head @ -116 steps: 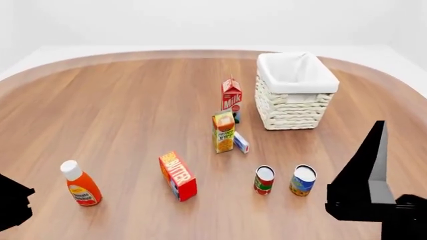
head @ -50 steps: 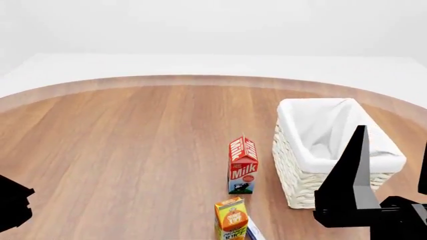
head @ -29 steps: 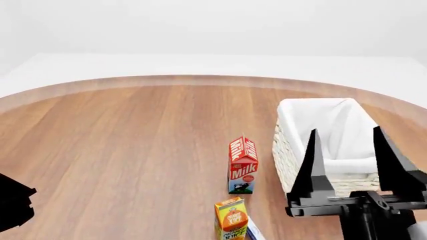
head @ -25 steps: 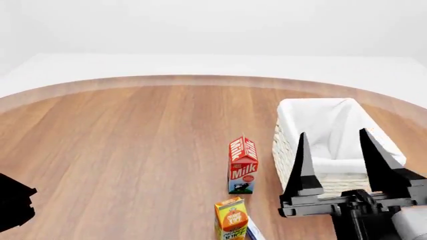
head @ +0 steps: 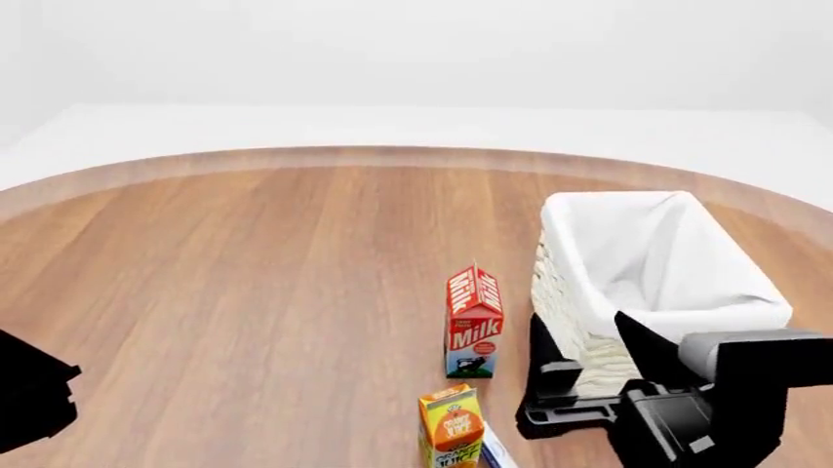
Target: Pick up the cream cheese box and the butter, and put them in the basket.
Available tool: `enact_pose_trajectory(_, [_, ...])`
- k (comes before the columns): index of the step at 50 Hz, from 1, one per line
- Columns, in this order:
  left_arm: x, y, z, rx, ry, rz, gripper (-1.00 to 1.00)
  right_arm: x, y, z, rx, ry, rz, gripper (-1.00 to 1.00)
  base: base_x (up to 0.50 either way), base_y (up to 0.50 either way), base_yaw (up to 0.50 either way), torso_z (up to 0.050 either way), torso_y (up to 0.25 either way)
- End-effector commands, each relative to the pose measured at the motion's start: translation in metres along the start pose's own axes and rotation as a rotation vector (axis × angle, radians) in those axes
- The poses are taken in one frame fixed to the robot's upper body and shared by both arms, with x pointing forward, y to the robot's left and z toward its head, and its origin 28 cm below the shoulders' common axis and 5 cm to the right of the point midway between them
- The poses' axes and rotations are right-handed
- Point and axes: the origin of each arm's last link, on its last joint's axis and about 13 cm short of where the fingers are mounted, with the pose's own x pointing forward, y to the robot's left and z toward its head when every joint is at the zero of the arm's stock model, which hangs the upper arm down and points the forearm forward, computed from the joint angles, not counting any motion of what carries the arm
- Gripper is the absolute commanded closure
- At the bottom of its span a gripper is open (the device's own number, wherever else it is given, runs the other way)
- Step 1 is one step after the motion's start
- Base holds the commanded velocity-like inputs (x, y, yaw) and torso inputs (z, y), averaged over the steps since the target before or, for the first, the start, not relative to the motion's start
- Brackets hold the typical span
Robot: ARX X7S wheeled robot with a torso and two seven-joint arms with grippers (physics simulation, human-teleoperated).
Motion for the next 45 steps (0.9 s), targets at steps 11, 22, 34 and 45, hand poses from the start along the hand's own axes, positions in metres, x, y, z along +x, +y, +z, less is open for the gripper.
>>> enact_pose_trajectory(11, [0.0, 0.0, 0.001, 0.016, -0.012, -0.023, -1.0, 0.005, -0.008, 0.015, 0.019, 0.2, 0.01, -1.0, 0.0, 0.0, 0.0, 0.0, 0.0])
enact_pose_trajectory(22, [0.001, 0.0, 0.001, 0.018, -0.012, -0.021, -1.0, 0.02, -0.015, 0.011, 0.032, 0.251, -0.003, -1.0, 0.0, 0.0, 0.0, 0.0, 0.0])
enact_pose_trajectory(34, [0.001, 0.0, 0.001, 0.021, -0.014, -0.02, -1.0, 0.036, -0.021, 0.005, 0.0, 0.31, -0.004, -1.0, 0.0, 0.0, 0.0, 0.0, 0.0])
enact_pose_trajectory(45, [0.002, 0.0, 0.001, 0.022, -0.014, -0.021, -1.0, 0.037, -0.026, -0.004, -0.017, 0.354, 0.0, -1.0, 0.0, 0.0, 0.0, 0.0, 0.0])
